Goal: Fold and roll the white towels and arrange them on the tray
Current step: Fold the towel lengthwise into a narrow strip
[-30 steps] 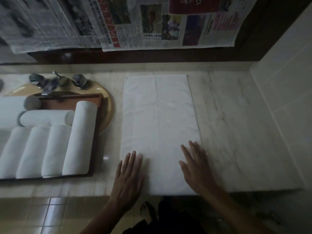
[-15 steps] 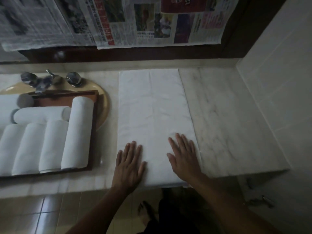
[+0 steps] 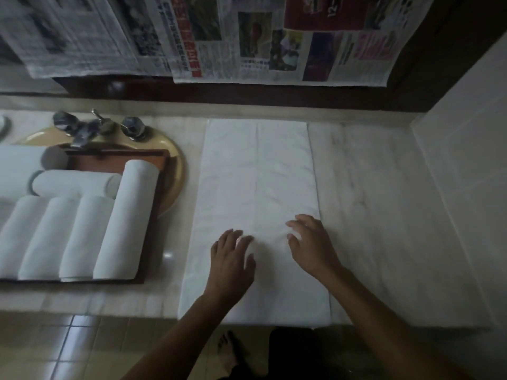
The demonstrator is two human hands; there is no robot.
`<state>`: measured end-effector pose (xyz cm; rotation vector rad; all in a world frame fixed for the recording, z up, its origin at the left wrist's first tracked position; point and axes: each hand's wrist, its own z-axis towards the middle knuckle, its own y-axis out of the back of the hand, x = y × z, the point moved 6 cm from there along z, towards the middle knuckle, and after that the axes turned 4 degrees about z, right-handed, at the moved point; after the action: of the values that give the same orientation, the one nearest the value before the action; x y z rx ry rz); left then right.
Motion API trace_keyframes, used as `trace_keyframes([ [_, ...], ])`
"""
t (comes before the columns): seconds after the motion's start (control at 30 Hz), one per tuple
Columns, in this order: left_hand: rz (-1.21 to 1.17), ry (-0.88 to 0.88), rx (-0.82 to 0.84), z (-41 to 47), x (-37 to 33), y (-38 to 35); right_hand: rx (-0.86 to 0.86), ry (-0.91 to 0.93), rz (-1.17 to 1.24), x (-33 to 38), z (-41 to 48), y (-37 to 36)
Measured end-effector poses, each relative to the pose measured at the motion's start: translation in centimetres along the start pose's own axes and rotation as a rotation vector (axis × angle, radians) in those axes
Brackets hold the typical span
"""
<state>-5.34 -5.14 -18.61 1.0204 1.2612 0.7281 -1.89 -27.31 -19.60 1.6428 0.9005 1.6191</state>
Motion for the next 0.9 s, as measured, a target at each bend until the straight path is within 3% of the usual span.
trace_keyframes([
  [0.37, -0.140, 0.073, 0.005, 9.8, -10.8, -3.5, -0.058, -0.087, 0.053, -5.0, 20.5, 5.5],
  [0.57, -0.047, 0.086, 0.052, 12.9, -13.1, -6.4, -0.020, -0.132, -0.065, -6.9, 31.9, 6.3],
  [0.67, 0.089, 0.087, 0.107, 12.7, -13.6, -8.0, -0.009, -0.153, -0.075, -7.7, 35.0, 6.2],
  [0.9, 0.116, 0.140, 0.051, 13.5, -14.2, -8.1, 0.046, -0.119, -0.039, -8.5, 37.3, 6.1],
])
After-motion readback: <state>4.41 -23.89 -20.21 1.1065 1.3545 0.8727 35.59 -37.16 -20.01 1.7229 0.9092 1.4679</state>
